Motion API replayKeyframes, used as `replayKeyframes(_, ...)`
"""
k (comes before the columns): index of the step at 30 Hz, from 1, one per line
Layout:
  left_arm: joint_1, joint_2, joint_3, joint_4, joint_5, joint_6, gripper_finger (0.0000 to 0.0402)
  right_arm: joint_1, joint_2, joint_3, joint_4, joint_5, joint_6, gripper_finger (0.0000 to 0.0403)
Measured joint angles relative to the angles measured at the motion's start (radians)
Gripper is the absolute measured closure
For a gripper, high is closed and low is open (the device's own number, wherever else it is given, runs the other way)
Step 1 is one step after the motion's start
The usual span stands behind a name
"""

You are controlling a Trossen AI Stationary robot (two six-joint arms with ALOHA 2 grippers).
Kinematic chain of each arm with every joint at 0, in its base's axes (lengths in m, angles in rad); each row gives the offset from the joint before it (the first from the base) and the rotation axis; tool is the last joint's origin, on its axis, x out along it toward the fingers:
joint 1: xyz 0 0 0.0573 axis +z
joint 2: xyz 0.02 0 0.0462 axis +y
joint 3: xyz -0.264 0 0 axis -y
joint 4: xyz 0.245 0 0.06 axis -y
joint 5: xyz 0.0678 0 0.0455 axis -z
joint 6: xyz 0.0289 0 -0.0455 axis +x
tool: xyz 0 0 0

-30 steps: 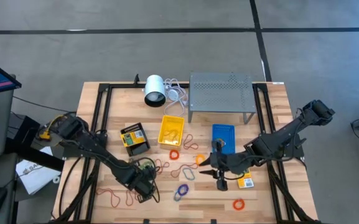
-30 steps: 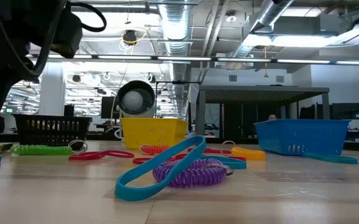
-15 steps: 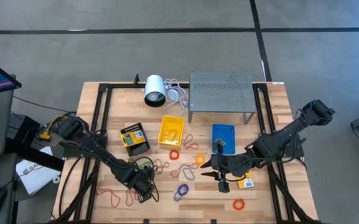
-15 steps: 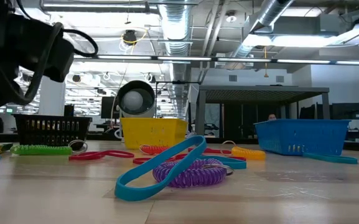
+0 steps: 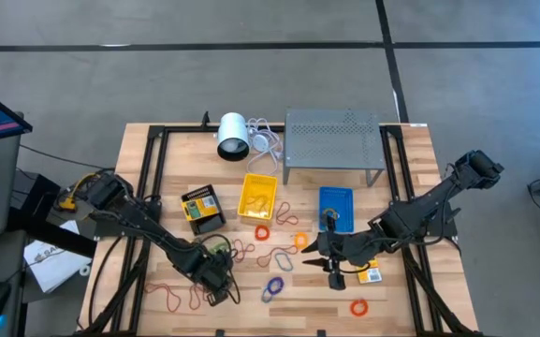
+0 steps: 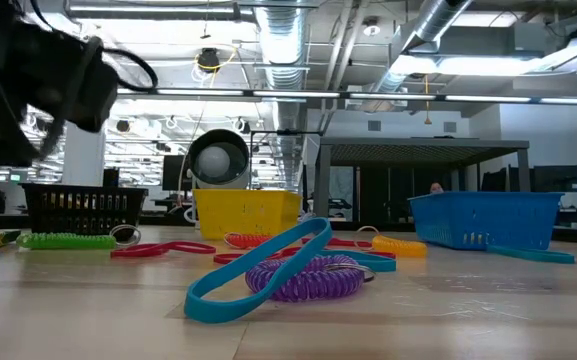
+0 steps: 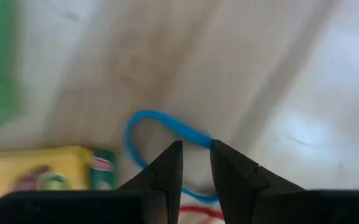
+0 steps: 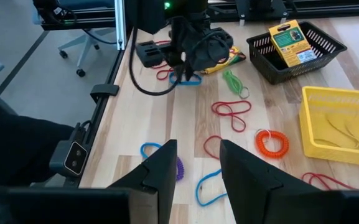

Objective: Pick & Place Office Desk Supplies
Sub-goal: Put the left blue rubber band into the yellow basket

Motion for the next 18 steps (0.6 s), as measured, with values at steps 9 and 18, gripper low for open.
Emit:
replayKeyframes(9,0.027,-0.044,0.0,0.006,0.015,-0.013,0.0278,0.001,0.0,0.0,0.0,0.0,0.0,0.0285)
replayKeyframes(18,0.057,-0.042,0.0,0.008,0.062,-0.015,0.0248,0.041,0.0,0.0,-0.02,0.0,-0.003,0.0285)
